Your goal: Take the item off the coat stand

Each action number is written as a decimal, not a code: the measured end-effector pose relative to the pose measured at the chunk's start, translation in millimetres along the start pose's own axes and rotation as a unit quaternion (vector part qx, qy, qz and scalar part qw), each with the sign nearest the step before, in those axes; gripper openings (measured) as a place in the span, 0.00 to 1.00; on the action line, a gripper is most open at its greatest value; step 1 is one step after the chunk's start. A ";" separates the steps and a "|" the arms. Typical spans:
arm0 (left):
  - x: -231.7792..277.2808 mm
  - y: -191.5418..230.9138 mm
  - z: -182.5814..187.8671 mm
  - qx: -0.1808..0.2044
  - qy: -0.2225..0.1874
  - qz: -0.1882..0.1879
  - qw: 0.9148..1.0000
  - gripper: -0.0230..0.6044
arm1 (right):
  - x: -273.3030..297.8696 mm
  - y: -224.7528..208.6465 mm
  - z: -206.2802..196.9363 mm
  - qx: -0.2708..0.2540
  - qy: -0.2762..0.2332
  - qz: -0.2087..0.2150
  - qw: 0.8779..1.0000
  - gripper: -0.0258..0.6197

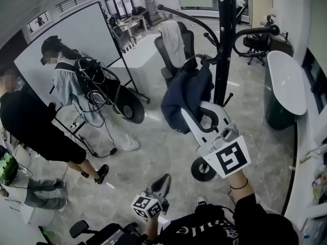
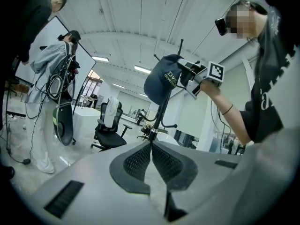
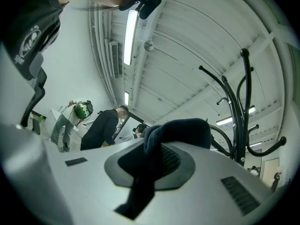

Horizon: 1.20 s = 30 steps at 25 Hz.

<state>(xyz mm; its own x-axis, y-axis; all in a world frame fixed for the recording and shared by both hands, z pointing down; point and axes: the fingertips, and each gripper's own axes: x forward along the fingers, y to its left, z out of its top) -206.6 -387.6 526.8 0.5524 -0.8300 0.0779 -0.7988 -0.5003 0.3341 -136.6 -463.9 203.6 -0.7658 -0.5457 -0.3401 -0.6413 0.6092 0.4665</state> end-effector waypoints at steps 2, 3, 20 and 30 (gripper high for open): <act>-7.1 -2.7 -1.8 -0.003 -0.001 -0.002 1.000 0.04 | 0.2 14.6 -1.1 -0.003 0.013 0.010 1.000 0.12; -11.5 -5.3 -1.9 -0.003 -0.001 -0.004 1.000 0.04 | -1.5 21.9 -2.3 0.000 0.021 0.015 1.000 0.12; -103.4 -79.9 -59.5 -0.018 0.044 -0.072 0.996 0.04 | -143.7 146.5 -39.9 0.141 0.160 -0.017 0.977 0.12; -122.1 -160.5 -68.2 0.007 0.042 -0.100 0.994 0.04 | -262.8 183.5 -54.8 0.193 0.213 -0.040 0.957 0.12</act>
<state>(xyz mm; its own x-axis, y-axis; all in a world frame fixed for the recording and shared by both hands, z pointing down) -129.5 -189.1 527.7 0.7186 -0.6896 0.0898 -0.6734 -0.6578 0.3374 -50.4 -240.2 423.2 -0.6770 -0.7349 0.0397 -0.7302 0.6775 0.0885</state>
